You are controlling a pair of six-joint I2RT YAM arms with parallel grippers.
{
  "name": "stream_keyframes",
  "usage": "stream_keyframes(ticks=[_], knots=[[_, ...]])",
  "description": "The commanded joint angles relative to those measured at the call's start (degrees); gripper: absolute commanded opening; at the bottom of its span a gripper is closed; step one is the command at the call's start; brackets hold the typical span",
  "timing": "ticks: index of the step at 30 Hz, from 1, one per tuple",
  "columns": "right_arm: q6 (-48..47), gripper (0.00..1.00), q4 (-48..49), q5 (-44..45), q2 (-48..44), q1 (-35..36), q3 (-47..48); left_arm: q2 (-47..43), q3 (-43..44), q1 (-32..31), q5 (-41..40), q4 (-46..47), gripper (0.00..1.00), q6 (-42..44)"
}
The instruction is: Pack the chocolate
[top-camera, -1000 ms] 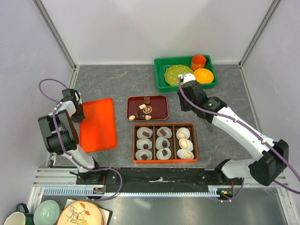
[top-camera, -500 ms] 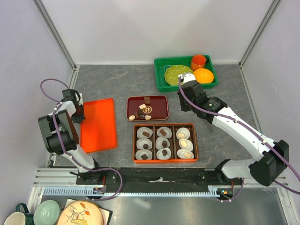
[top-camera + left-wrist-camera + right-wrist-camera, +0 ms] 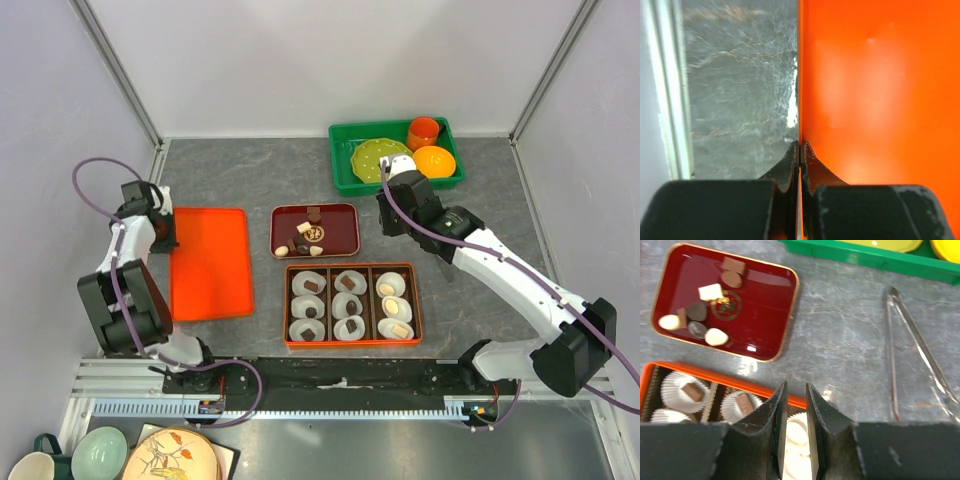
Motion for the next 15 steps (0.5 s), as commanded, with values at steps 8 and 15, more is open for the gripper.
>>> stream_keyframes(ticks=[8,15], knots=[[4.02,0.28,10.84,-10.95,2.21,0.62,0.47,-16.55,12.67,-0.03,12.03,-10.99,0.02,1.72],[5.17,0.38,22.77,-24.74,-1.12,0.71,-4.19,-19.63,18.28,-0.3,18.89,-16.08,0.02,1.81]])
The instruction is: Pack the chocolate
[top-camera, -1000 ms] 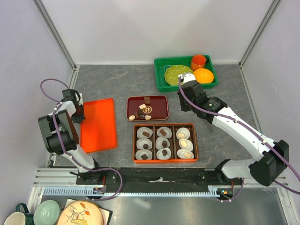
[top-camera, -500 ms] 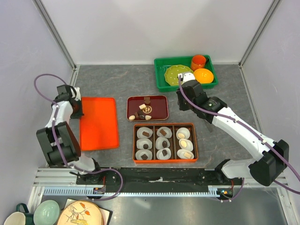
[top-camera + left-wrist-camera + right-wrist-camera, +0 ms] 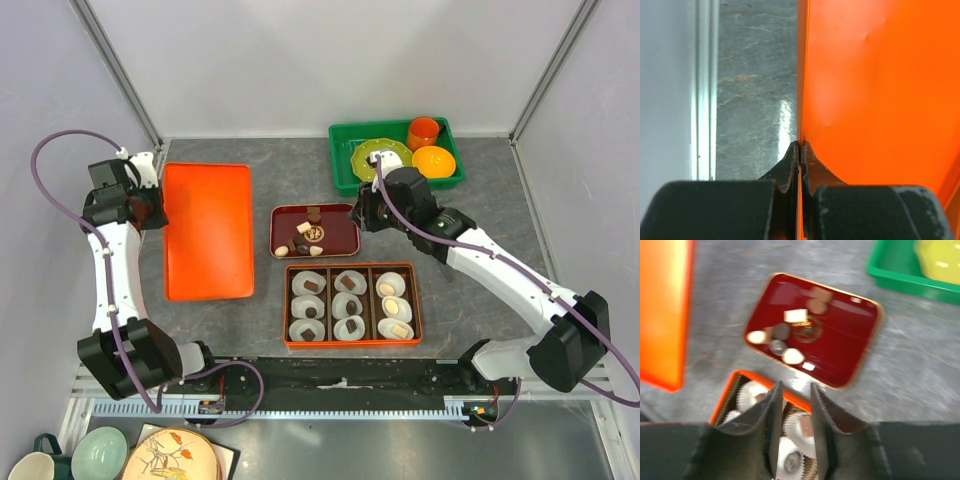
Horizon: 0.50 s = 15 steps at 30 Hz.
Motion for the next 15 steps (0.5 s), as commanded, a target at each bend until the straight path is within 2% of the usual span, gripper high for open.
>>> stream_keyframes(ticks=[1,2,3,6,9,15], knots=[[1.89,0.4,15.21,-12.53,-3.77,0.32,-5.17,-3.09,5.99,-0.28,8.51,-5.05,0.02,1.24],[2.33,0.43,17.7,-16.03,-5.0,0.32,-6.15,-3.36,6.86,-0.36,10.7,-5.76,0.02,1.24],[2.94,0.5,19.81,-17.11,-5.44,0.32,-6.85,-3.62,8.53,-0.62,11.68,-7.42,0.02,1.24],[5.57,0.59,26.85,-22.38,-5.1,0.32,-8.44,-4.67,11.78,-1.15,15.63,-9.54,0.02,1.41],[9.26,0.64,33.0,-26.6,-3.08,0.32,-9.93,-5.38,14.77,-2.12,19.06,-11.91,0.02,1.94],[17.42,0.66,45.83,-28.81,-1.67,0.32,-13.89,-5.73,19.35,-3.61,22.23,-14.9,0.01,1.07]])
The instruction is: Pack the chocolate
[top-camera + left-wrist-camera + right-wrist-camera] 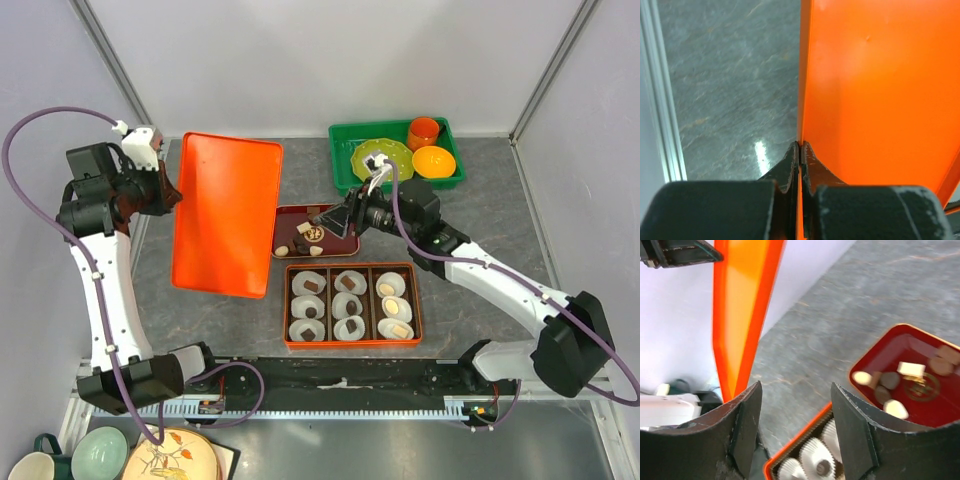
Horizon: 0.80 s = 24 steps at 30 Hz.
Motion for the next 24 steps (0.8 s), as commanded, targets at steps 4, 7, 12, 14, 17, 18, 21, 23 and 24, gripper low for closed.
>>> stream_keyframes(ticks=[4,7,12,14,17,18,21,23,24], knots=[[11.54,0.66,21.36,-5.32,-0.25,0.21,-3.91,-1.32,4.36,-1.74,6.0,-1.94,0.02,-0.69],[12.95,0.66,24.18,-4.97,-0.17,0.47,-3.83,-1.4,4.45,-2.71,6.0,-2.03,0.02,-1.48],[4.45,0.67,12.81,-2.78,0.89,2.5,3.88,-2.28,4.45,-5.08,5.21,-1.95,0.01,-2.01],[-3.19,0.67,6.29,-0.85,1.06,2.41,8.02,-2.63,4.28,-6.57,4.07,-1.95,0.02,-1.4],[-15.2,0.67,-8.04,1.26,1.59,2.41,18.65,-3.95,3.75,-8.85,2.48,-1.86,0.02,0.8],[-18.39,0.67,-15.73,2.66,1.85,2.32,24.07,-4.56,3.49,-9.56,2.05,-1.94,0.02,2.11],[-26.32,0.66,-26.22,1.46,2.56,0.83,31.82,-5.88,2.26,-12.19,-0.5,-0.54,0.02,4.4],[-28.08,0.66,-29.24,-0.22,3.17,-1.18,34.05,-7.29,1.12,-14.3,-2.61,1.12,0.01,5.37],[-28.79,0.67,-31.26,-0.92,3.35,-1.81,35.8,-7.9,0.85,-14.92,-3.14,1.57,0.02,6.42]])
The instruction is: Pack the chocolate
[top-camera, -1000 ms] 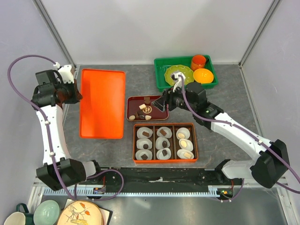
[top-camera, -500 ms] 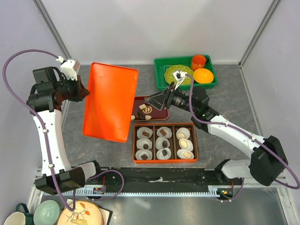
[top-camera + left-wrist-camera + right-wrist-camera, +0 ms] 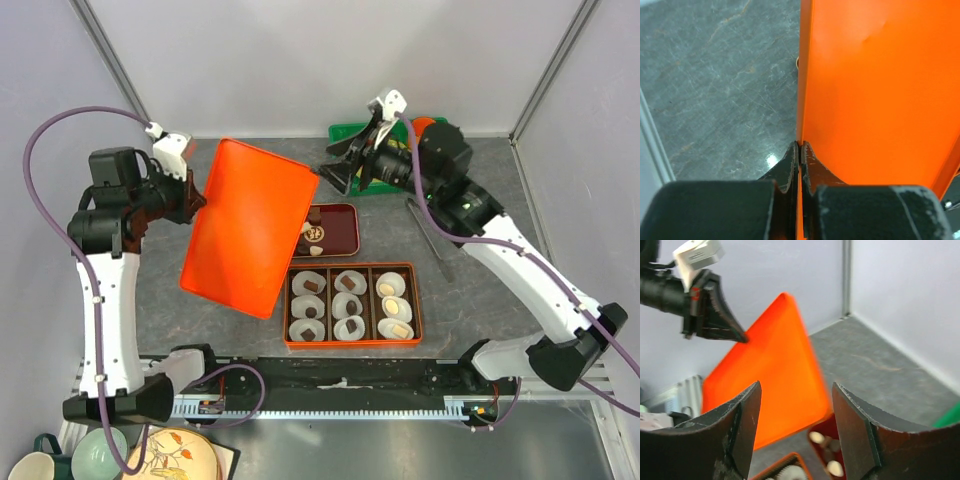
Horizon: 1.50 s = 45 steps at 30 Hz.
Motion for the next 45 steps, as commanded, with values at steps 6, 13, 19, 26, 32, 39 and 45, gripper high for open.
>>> stream_keyframes(ticks=[6,13,19,26,32,39,45], knots=[[-14.77,0.68,-19.59,-14.18,2.59,-6.71,12.07,-7.6,-4.06,-9.91,-7.29,8.1,0.02,9.67],[-11.62,0.7,-21.19,-26.57,6.81,-6.36,14.9,-9.45,-4.77,-13.78,-10.28,9.16,0.02,15.38],[1.34,0.67,-17.15,-8.6,1.81,-6.09,10.86,-9.89,-6.34,-14.57,-14.59,12.05,0.02,16.26],[36.71,0.64,-14.52,-1.98,-2.94,-6.35,0.52,-15.5,-15.31,-16.33,-27.32,26.37,0.01,18.54],[55.51,0.68,-4.08,-8.12,-2.59,-6.53,-5.75,-21.92,-21.64,-17.39,-31.91,39.47,0.02,23.64],[77.04,0.75,20.27,-10.51,0.13,-5.13,-12.6,-28.16,-28.31,-17.74,-30.77,50.72,0.02,34.53],[80.66,0.75,21.96,-7.34,1.45,-2.15,-11.91,-31.94,-37.45,-18.0,-28.92,64.31,0.02,52.61]])
